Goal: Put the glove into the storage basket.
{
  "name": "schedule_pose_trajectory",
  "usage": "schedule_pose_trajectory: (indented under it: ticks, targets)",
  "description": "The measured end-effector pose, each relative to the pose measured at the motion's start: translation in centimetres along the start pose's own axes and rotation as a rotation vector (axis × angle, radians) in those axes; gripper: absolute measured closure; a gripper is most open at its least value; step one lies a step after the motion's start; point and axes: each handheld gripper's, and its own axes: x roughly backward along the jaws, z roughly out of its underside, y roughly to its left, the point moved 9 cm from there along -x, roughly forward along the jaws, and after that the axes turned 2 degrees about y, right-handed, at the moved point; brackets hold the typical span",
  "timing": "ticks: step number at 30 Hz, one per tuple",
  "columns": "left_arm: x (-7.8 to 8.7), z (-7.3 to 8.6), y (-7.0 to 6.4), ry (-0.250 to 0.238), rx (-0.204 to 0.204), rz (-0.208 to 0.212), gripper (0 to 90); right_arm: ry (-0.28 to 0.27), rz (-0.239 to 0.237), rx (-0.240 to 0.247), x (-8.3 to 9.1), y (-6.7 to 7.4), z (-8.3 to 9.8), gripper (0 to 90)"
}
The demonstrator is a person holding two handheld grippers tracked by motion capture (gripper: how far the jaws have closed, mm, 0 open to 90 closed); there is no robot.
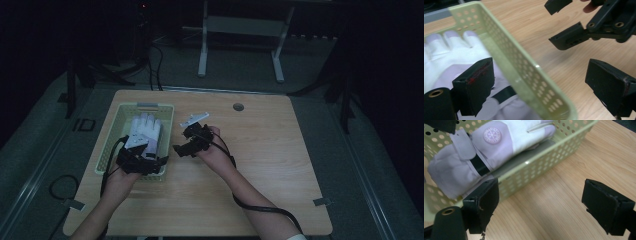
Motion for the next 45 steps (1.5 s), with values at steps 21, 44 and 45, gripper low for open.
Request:
schedule_pose_trajectory:
  ticks: [21, 44, 45]
  targets:
    - [-2.4, -0.5, -7.1, 0.006, -0.071, 0.1, 8.8, 0.008, 0.027, -0.003, 1.9, -2.6, 4.6, 14.3]
    - [-6.3, 3.1, -10.4, 0.054, -0.118, 0.166, 8.7, -0.029, 0.002, -0.036, 1.0, -3.4, 10.5, 14.2]
    - [-6.5, 3.3, -10.4, 0.057, -0.112, 0.165, 8.7, -0.032, 0.002, -0.033, 0.9, -3.4, 10.7, 14.3]
